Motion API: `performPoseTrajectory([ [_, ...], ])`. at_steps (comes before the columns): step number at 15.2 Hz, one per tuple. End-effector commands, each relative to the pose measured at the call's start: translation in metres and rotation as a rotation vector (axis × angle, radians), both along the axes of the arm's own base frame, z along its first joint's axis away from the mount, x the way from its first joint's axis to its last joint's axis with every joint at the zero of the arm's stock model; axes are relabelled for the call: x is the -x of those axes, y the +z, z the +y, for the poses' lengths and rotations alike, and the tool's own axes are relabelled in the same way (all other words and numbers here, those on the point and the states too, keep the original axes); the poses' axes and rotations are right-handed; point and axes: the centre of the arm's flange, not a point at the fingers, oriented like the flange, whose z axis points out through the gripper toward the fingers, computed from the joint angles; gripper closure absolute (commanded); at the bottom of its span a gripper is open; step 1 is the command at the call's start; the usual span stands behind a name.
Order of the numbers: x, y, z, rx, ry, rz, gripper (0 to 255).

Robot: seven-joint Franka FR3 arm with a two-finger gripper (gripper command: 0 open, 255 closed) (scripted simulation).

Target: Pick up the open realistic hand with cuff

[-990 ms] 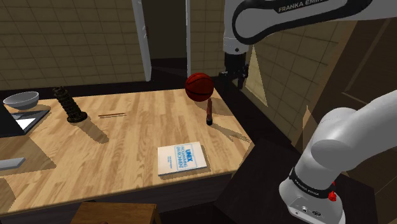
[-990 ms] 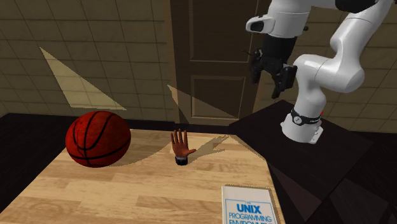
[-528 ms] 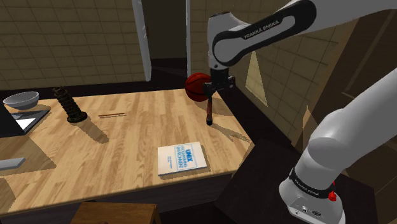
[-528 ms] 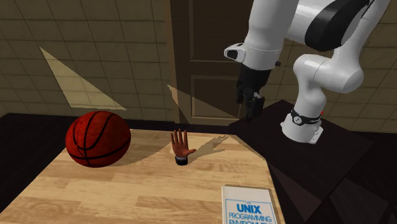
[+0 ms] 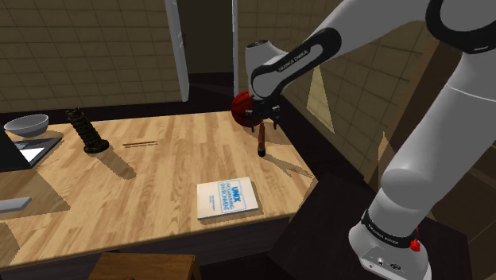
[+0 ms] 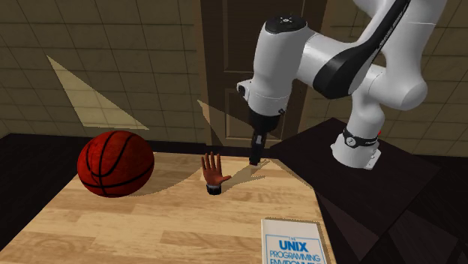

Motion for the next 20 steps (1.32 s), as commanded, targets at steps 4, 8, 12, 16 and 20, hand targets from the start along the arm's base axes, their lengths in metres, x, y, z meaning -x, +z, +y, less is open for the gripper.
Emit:
performPoseTrajectory([
  [4, -0.039, -0.045, -0.030, 0.039, -0.204, -0.029, 0],
  [8, -0.065, -0.077, -0.062, 0.070, -0.364, -0.050, 0],
  [12, -0.072, -0.097, -0.072, 0.079, -0.409, -0.057, 0],
  [16, -0.072, -0.118, -0.072, 0.079, -0.409, -0.057, 0],
  [20, -0.071, -0.126, -0.073, 0.079, -0.409, -0.057, 255],
])
